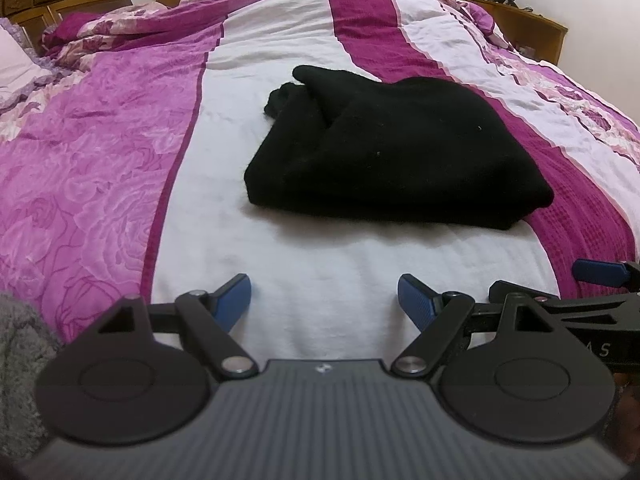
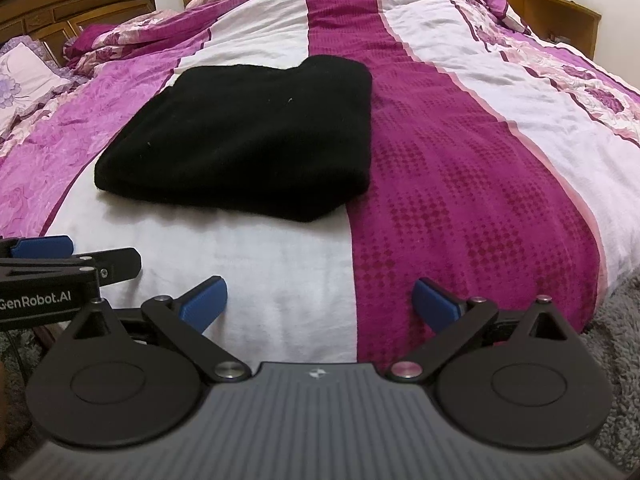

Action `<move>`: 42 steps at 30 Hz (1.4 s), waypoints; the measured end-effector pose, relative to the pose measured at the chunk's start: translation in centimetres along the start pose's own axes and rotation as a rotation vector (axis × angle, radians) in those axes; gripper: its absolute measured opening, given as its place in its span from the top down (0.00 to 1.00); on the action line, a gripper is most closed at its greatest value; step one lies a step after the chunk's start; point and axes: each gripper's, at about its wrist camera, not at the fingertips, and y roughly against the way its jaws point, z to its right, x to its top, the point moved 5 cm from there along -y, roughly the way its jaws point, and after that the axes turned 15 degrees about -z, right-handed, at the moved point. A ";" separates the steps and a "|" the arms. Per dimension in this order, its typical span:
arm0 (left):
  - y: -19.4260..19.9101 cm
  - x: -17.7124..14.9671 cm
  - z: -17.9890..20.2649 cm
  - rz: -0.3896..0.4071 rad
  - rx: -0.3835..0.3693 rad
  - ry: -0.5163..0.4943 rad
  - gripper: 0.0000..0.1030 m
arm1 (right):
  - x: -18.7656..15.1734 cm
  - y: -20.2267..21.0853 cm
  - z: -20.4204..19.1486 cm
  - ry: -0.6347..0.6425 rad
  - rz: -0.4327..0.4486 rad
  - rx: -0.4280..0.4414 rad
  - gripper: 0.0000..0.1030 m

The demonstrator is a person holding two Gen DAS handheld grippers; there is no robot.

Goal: Fold small clothes

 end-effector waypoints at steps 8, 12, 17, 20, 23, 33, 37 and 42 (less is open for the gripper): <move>-0.2 0.1 -0.1 -0.008 0.003 0.003 0.20 | 0.0 -0.2 -0.1 0.001 -0.003 -0.007 0.00; -0.2 0.0 0.2 -0.011 0.012 -0.013 0.20 | 0.1 -0.3 0.1 -0.002 0.002 -0.008 0.00; -0.3 -0.1 0.2 -0.016 0.030 -0.012 0.20 | 0.2 -0.4 0.1 -0.001 0.003 -0.012 0.00; -0.4 -0.1 0.1 -0.018 0.031 -0.010 0.20 | 0.2 -0.4 -0.1 0.008 0.001 -0.012 0.00; -0.4 -0.1 0.1 -0.019 0.032 -0.014 0.20 | 0.2 -0.4 -0.1 0.009 0.001 -0.009 0.00; -0.6 -0.1 0.2 -0.023 0.038 -0.019 0.20 | 0.2 -0.4 -0.2 0.010 0.001 -0.008 0.00; -0.6 -0.2 0.3 -0.022 0.040 -0.022 0.20 | 0.2 -0.3 -0.2 0.011 0.001 -0.007 0.00; -0.6 -0.2 0.3 -0.022 0.038 -0.019 0.20 | 0.1 -0.3 -0.1 0.011 0.002 -0.005 0.00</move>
